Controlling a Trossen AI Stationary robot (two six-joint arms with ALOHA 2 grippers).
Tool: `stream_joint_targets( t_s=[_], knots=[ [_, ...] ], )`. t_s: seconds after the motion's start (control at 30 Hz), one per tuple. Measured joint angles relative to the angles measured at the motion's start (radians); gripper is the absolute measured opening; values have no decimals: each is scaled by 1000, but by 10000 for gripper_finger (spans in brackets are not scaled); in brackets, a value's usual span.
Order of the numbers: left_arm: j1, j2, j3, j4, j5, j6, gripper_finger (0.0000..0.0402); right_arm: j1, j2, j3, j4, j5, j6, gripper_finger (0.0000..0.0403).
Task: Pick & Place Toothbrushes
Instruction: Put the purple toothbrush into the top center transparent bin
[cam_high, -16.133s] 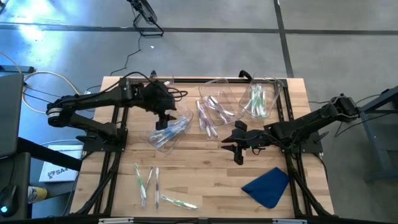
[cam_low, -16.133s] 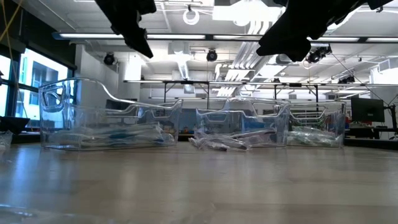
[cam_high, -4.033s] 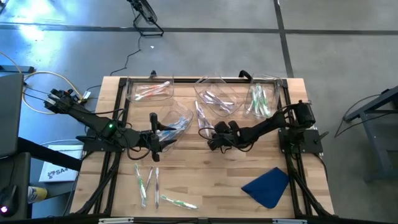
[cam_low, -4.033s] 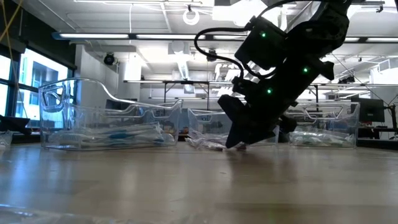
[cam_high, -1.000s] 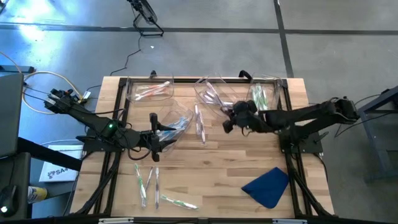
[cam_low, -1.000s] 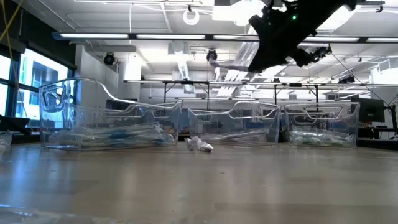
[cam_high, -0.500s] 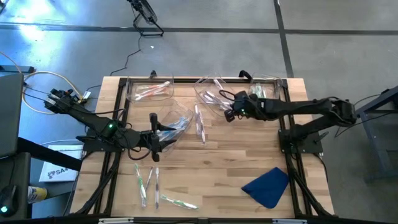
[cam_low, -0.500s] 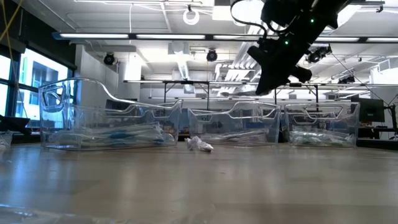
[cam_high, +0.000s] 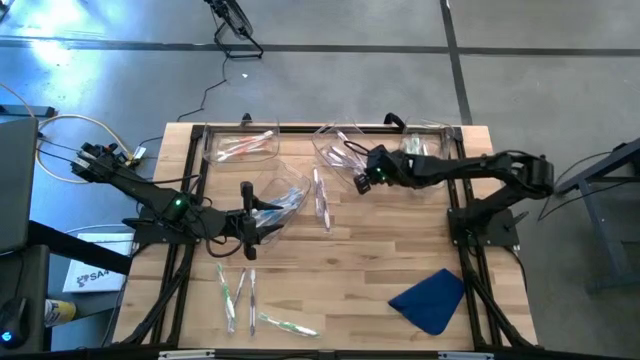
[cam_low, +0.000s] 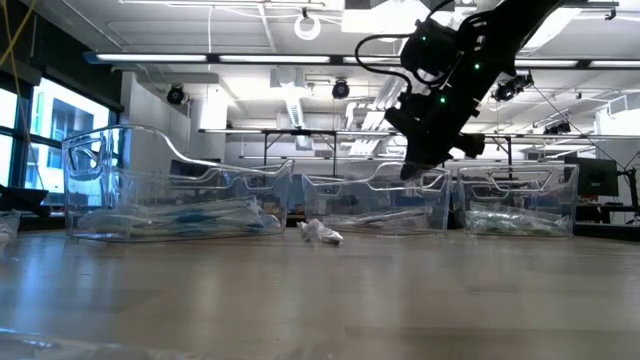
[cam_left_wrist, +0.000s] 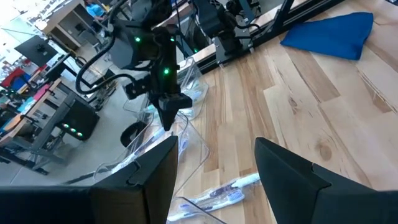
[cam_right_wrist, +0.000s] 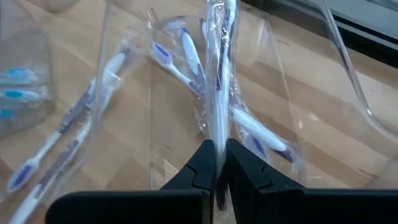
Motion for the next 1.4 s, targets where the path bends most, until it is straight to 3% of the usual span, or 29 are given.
stream_joint_targets(
  t_s=[0.63, 1.17, 1.4],
  knots=[
    [0, 0, 0, -2, 0, -2, 207, -10, -1, 0, 0, -80, -13, 16],
    [0, 0, 0, -24, 0, -13, 207, -9, -5, 0, 13, -71, -11, 113],
    [0, 0, 0, -24, 0, -13, 207, -5, -90, 1, 49, -103, -73, 100]
  ],
)
